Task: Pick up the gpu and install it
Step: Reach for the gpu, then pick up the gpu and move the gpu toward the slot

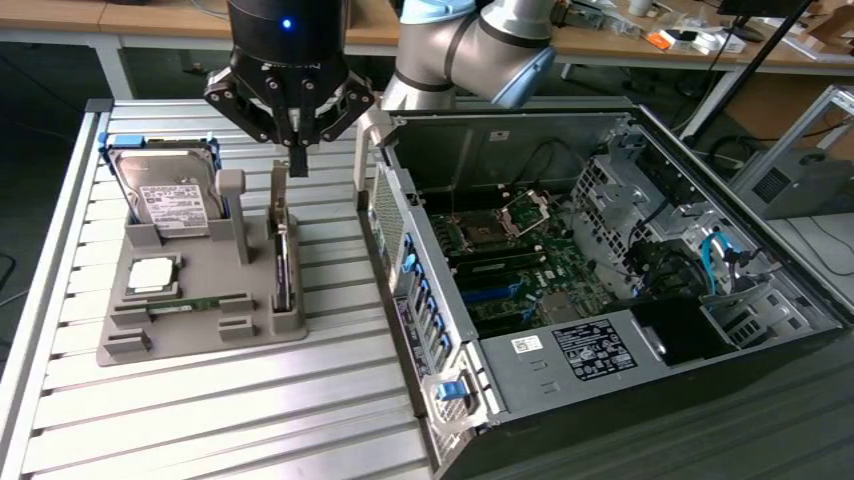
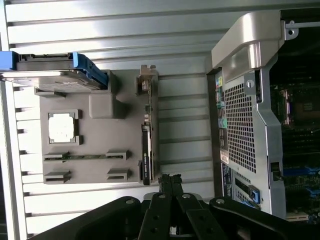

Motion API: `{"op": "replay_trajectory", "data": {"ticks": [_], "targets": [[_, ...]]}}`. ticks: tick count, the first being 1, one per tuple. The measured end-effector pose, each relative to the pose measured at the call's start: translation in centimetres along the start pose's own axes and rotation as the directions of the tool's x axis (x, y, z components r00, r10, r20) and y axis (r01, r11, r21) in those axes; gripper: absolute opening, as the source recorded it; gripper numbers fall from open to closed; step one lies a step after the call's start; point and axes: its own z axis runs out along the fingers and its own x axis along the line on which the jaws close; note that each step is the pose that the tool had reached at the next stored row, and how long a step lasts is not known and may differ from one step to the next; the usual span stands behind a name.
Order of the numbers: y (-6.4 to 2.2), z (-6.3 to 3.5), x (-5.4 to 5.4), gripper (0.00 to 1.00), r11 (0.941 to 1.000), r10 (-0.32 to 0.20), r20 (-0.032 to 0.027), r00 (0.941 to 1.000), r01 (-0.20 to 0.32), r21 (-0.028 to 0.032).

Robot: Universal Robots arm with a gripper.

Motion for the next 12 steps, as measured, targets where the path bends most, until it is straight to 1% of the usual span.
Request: {"op": "replay_trajectory", "data": {"ticks": [12], "targets": [[0.0,0.0,0.01,0.11,1.0,0.0,0.0,1.0,0.0,0.0]]}}
